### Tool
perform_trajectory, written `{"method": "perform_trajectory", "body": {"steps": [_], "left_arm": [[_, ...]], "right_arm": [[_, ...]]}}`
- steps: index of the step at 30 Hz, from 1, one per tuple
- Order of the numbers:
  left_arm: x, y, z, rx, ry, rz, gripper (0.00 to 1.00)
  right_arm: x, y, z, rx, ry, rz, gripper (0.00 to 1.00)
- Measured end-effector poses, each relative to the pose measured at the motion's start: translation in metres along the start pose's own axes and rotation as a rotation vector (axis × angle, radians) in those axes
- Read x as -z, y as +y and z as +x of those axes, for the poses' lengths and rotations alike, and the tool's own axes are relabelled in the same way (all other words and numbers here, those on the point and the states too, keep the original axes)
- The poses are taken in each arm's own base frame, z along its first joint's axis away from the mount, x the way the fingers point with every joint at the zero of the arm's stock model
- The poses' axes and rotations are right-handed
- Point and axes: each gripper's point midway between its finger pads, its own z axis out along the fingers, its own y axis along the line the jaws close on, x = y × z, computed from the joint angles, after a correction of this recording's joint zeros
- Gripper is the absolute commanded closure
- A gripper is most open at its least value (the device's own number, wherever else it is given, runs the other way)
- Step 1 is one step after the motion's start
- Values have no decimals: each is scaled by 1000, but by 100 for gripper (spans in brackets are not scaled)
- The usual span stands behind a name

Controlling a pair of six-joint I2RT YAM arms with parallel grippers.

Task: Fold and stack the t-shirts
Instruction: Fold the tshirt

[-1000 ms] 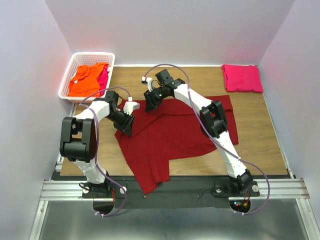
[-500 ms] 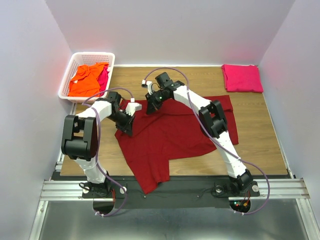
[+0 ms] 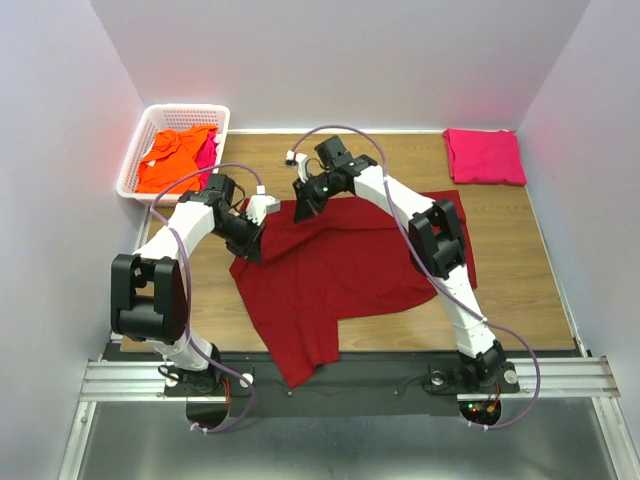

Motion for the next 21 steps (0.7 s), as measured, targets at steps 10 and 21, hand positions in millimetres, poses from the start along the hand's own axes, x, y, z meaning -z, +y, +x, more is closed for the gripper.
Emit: {"method": "perform_trajectory", "body": {"steps": [10,21], "left_arm": [[11,2,-2,-11,15,-36,100],[11,5,-5,-31,13,-51,100]], "right_arm": [[38,24,-24,43,-65,3,87],[4,-12,-12,-14,-33,51,47]]}}
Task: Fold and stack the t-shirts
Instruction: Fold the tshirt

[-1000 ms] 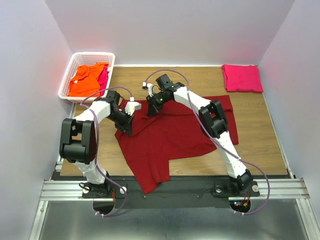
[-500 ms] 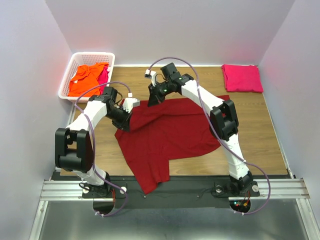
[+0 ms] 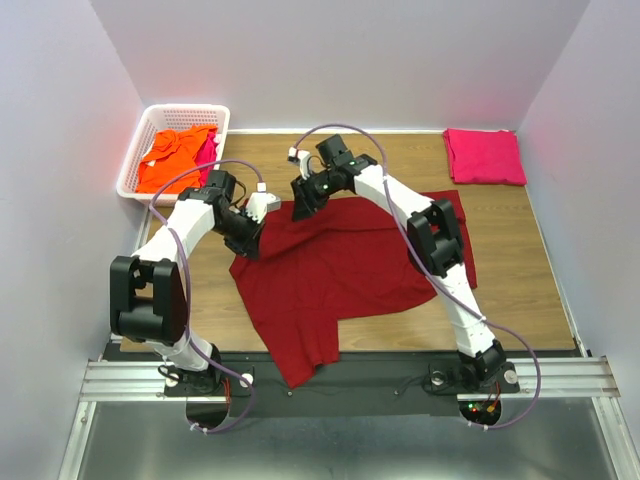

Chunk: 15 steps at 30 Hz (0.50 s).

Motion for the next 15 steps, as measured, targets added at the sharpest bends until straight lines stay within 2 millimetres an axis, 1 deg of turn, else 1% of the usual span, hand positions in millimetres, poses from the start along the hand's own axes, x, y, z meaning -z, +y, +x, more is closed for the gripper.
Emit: {"method": "perform_trajectory", "body": {"steps": [3,7,11,15], "left_arm": [[-3,2,0,1,2,0,100],[-8,3,-1,-3,6,3,100],[-11,2,-3,-10,4,6,100],[-14,1,-3,-10,6,9,100]], "right_arm": [[-16,-7,14,-20,33,15,46],[-29,-11,23,-22,56,33,46],[-35,-12,28,-25,67,32,45],[-36,-12,29,-24,69,31,45]]}}
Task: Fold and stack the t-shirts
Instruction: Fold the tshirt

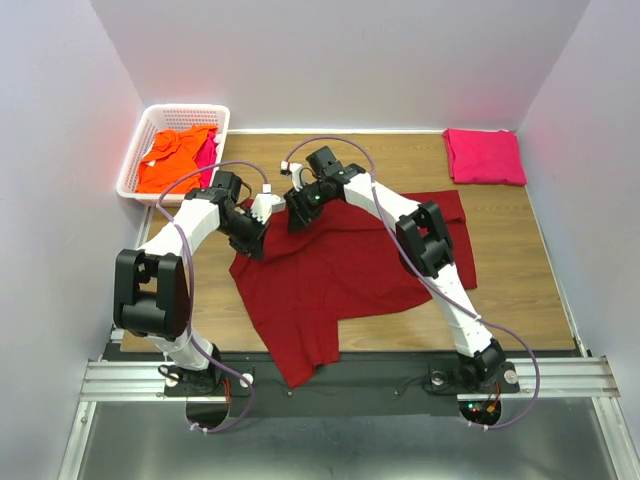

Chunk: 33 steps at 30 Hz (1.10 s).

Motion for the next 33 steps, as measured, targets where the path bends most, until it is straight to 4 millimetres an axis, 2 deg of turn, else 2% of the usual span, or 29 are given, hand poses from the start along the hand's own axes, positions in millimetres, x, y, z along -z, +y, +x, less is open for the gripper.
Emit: {"method": "perform_trajectory", "body": {"steps": [14,20,23,24,25,29,33], "left_arm": [[-4,-1,-2,7,1,5,100],[-7,-1,0,10,10,12,100],[-8,-1,0,12,13,13,100],[-8,-1,0,13,13,14,100],[-8,-1,0,14,13,13,100],[-8,-2,0,16,14,14,100],[-7,-3,1,18,16,15,100]], "right_arm": [[-2,-14,-2,21,-7,65,47],[-2,-10,-2,30,-9,44,66],[-3,-7,1,37,-6,21,83],[-4,-6,3,36,-2,13,93],[-4,-5,7,33,4,3,97],[-2,-1,11,34,13,-13,99],[10,7,1,45,-9,-20,99]]}}
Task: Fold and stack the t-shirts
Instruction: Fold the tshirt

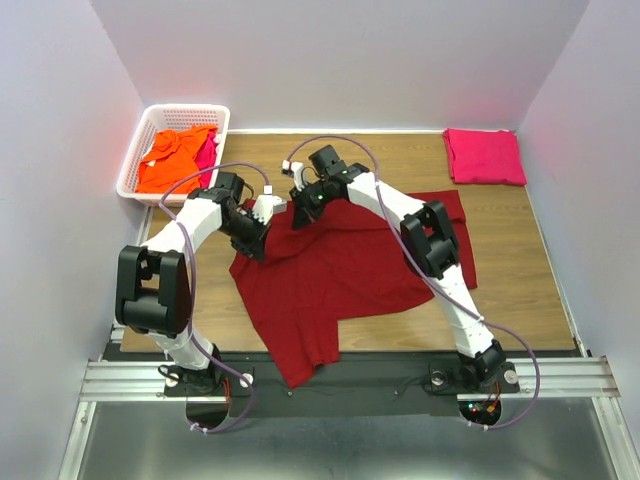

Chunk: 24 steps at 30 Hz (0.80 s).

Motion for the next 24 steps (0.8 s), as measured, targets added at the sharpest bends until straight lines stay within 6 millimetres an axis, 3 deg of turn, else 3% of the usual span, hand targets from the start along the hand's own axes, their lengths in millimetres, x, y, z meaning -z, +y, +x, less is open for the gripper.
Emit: {"method": "perform_trajectory", "body": {"steps": [7,11,15,24], "left_arm": [[13,-7,1,-8,-8,-13,100],[20,-13,1,-14,-3,-14,100],[19,-22,5,-22,23,2,100],[27,-34,10,-49,61,-5,100]], "right_arm": [[40,14,-33,43,-81,6,99],[60,22,-38,47,-101,4,99],[66,27,-32,42,-93,-4,99],[62,33,6,-6,-25,-34,99]]}}
